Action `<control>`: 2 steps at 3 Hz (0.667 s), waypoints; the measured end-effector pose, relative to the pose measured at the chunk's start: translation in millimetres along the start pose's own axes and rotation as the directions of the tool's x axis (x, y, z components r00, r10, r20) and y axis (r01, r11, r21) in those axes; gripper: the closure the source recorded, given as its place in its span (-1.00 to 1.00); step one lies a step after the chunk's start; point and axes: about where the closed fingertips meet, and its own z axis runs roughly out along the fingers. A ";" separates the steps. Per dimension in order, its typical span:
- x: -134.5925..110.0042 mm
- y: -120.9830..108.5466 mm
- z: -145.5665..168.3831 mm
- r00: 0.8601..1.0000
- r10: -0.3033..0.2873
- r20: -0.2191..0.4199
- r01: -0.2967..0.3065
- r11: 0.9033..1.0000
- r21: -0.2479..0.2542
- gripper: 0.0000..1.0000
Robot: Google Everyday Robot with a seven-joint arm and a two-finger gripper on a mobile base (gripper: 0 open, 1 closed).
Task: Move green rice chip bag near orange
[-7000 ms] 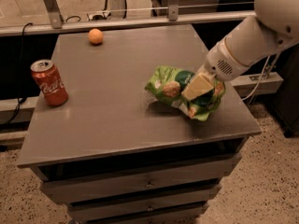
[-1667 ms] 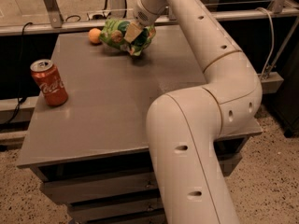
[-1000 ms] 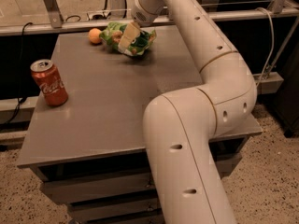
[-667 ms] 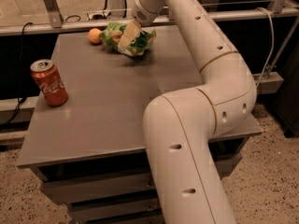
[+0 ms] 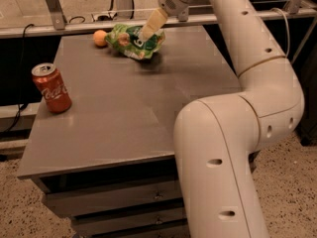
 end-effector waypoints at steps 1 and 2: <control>20.9 -4.2 -76.8 0.989 0.073 0.129 -0.070 0.997 -0.022 -1.00; 42.1 1.1 -143.7 0.956 0.131 0.261 -0.118 0.991 -0.064 -1.00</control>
Offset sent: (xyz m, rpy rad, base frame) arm -0.1600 -0.1843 0.1152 0.5308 -0.0392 0.0177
